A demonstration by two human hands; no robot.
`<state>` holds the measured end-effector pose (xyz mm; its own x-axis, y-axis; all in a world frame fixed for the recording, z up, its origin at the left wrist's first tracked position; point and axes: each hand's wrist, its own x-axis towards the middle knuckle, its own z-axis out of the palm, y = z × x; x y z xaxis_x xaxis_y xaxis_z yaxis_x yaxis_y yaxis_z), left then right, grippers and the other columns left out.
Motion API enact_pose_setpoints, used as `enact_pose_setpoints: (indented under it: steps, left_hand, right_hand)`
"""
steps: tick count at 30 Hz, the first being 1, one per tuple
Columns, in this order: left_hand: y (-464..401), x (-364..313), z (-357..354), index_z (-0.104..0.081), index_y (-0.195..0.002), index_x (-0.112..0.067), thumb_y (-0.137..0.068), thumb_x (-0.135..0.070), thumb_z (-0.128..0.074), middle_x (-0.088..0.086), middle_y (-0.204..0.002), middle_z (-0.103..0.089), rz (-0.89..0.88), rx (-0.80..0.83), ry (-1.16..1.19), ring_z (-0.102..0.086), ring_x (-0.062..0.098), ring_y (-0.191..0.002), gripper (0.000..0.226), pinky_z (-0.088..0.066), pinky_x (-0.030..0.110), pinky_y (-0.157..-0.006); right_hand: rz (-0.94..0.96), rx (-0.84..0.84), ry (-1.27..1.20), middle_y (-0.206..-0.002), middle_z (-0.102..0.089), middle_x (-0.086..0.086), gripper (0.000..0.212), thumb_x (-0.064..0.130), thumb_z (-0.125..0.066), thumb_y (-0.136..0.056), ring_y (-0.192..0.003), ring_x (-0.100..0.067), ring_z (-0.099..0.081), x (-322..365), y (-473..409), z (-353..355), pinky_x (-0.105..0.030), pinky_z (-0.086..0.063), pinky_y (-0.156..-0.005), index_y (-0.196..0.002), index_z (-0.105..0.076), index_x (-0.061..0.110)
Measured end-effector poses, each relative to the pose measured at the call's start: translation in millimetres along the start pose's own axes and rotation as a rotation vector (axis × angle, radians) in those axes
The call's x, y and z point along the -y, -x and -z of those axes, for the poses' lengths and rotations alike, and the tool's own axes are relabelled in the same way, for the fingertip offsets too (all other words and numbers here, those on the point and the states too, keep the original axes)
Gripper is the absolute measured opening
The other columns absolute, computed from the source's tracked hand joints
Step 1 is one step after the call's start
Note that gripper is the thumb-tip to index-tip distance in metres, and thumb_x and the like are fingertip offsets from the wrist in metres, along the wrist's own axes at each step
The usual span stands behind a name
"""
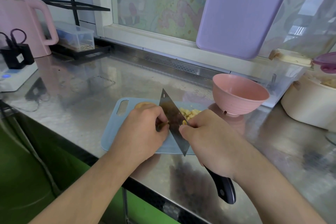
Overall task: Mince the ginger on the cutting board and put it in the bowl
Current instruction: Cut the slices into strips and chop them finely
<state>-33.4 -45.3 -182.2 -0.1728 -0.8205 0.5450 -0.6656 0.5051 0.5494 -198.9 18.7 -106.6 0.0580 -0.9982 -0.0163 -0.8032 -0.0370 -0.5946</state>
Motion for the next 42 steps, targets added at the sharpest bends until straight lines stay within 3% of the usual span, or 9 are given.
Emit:
enact_pose_setpoints:
  steps: [3, 7, 16, 24, 31, 37, 42]
  left_hand:
    - [0.8, -1.0, 1.0, -0.064, -0.075, -0.030, -0.082, -0.020, -0.080, -0.015, -0.080, -0.061, 0.000, 0.005, -0.002, -0.061, 0.009, -0.085, 0.019, -0.056, 0.037, -0.073]
    - [0.8, 1.0, 1.5, -0.065, -0.077, -0.031, -0.080, -0.019, -0.078, -0.014, -0.083, -0.063, 0.019, 0.020, 0.053, -0.063, 0.005, -0.085, 0.018, -0.058, 0.034, -0.074]
    - [1.5, 0.6, -0.7, -0.069, -0.085, -0.028, -0.081, -0.012, -0.080, -0.014, -0.089, -0.065, 0.029, 0.050, 0.104, -0.066, 0.005, -0.089, 0.020, -0.060, 0.029, -0.080]
    - [1.0, 0.9, 3.1, -0.067, -0.082, -0.033, -0.080, -0.020, -0.079, -0.016, -0.088, -0.067, 0.106, 0.015, 0.098, -0.066, 0.001, -0.083, 0.018, -0.058, 0.027, -0.079]
    - [2.2, -0.4, 2.3, -0.065, -0.078, -0.032, -0.081, -0.023, -0.080, -0.015, -0.081, -0.063, 0.087, 0.001, 0.047, -0.062, 0.003, -0.079, 0.018, -0.056, 0.033, -0.072]
    - [2.1, -0.6, 2.5, -0.062, -0.074, -0.031, -0.080, -0.021, -0.078, -0.015, -0.080, -0.062, 0.051, -0.001, 0.018, -0.061, 0.006, -0.079, 0.020, -0.056, 0.036, -0.069]
    - [2.3, -1.3, 3.3, -0.063, -0.076, -0.031, -0.081, -0.023, -0.079, -0.015, -0.081, -0.061, 0.052, 0.002, 0.002, -0.061, 0.006, -0.079, 0.019, -0.055, 0.036, -0.069]
  right_hand:
    - [0.004, 0.023, 0.041, -0.074, -0.054, -0.007, 0.035, 0.029, -0.049, -0.106, -0.070, -0.028, -0.052, 1.6, 1.9, 1.2, -0.039, -0.047, -0.069, -0.077, -0.054, 0.011]
    - [-0.004, -0.014, -0.007, -0.060, -0.044, -0.004, 0.046, 0.029, -0.053, -0.104, -0.059, -0.022, -0.043, -4.1, -1.2, 1.7, -0.036, -0.039, -0.060, -0.063, -0.041, 0.012]
    - [0.081, -0.139, -0.148, -0.050, -0.029, 0.001, 0.049, 0.027, -0.058, -0.098, -0.051, -0.016, -0.027, -11.8, -4.0, 7.4, -0.038, -0.029, -0.056, -0.060, -0.033, 0.010]
    - [0.087, -0.102, -0.170, -0.054, -0.031, -0.008, 0.049, 0.027, -0.057, -0.099, -0.051, -0.019, -0.028, -7.7, -1.9, 6.7, -0.037, -0.029, -0.057, -0.063, -0.032, 0.006]
    - [0.056, -0.087, -0.135, -0.052, -0.038, -0.011, 0.047, 0.028, -0.057, -0.098, -0.049, -0.019, -0.033, -8.9, -4.8, 3.2, -0.037, -0.033, -0.055, -0.064, -0.038, 0.001]
    - [-0.021, -0.069, -0.065, -0.052, -0.042, 0.000, 0.044, 0.033, -0.057, -0.099, -0.055, -0.021, -0.042, -7.6, -3.7, -0.8, -0.034, -0.034, -0.058, -0.063, -0.039, 0.015]
    - [-0.059, -0.016, -0.032, -0.056, -0.042, -0.003, 0.044, 0.027, -0.056, -0.101, -0.055, -0.021, -0.041, -3.7, -1.3, 3.1, -0.033, -0.032, -0.056, -0.062, -0.039, 0.013]
